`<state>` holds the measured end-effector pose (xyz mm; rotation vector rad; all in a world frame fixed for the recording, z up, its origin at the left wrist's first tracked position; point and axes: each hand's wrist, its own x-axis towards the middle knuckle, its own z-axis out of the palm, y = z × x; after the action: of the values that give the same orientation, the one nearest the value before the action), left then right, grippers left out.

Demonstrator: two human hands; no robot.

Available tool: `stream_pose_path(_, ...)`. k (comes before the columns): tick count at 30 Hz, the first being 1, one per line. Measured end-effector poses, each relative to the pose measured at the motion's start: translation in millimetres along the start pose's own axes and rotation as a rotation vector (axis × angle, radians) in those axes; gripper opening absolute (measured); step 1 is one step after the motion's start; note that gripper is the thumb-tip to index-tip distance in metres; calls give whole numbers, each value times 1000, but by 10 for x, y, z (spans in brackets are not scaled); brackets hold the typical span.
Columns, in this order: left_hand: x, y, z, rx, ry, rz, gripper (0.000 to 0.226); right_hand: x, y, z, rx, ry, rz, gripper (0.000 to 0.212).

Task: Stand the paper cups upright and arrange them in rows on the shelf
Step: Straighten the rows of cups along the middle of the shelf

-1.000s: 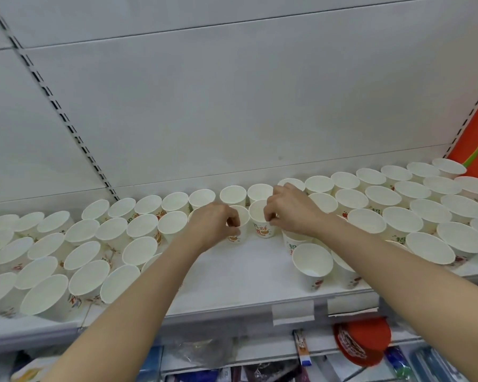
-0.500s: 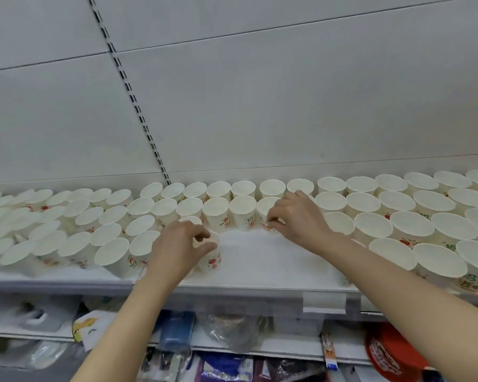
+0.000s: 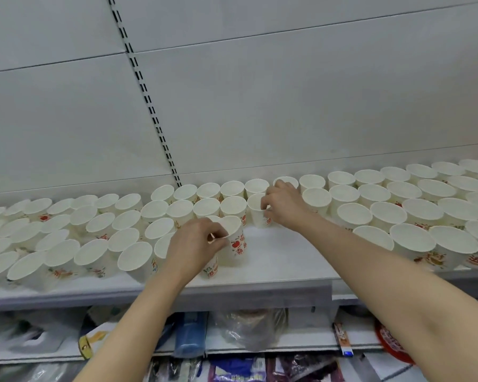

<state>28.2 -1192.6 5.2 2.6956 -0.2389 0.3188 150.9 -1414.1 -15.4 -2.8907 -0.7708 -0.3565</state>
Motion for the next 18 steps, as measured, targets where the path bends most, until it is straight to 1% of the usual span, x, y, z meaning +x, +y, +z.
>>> stream_pose_path(2,29,-42,-43,-60,1,34,4,10,-56,32,9,13,24,11)
stream_pose_path(5,43,-80,-60,-113,21,73,3,-71,-138,41,56,81,45,8)
stream_pose_path(8,60,-119,-47,-154,58,117,3,-234,-233,-82,147,211,65,1)
stream_pose_path(11,91,-80,11,-192,47,138,6,-519,-206,-233,223,366,94,7)
stream_pose_path(13,141,14,116,-192,13,154,8,-763,-88,-299,196,428,121,9)
stream_pose_path(15,217,155,277,-169,-26,180,10,-1004,79,-324,124,418,149,10)
stream_pose_path(18,345,386,531,-108,-87,221,11,-1241,294,-317,47,333,199,14)
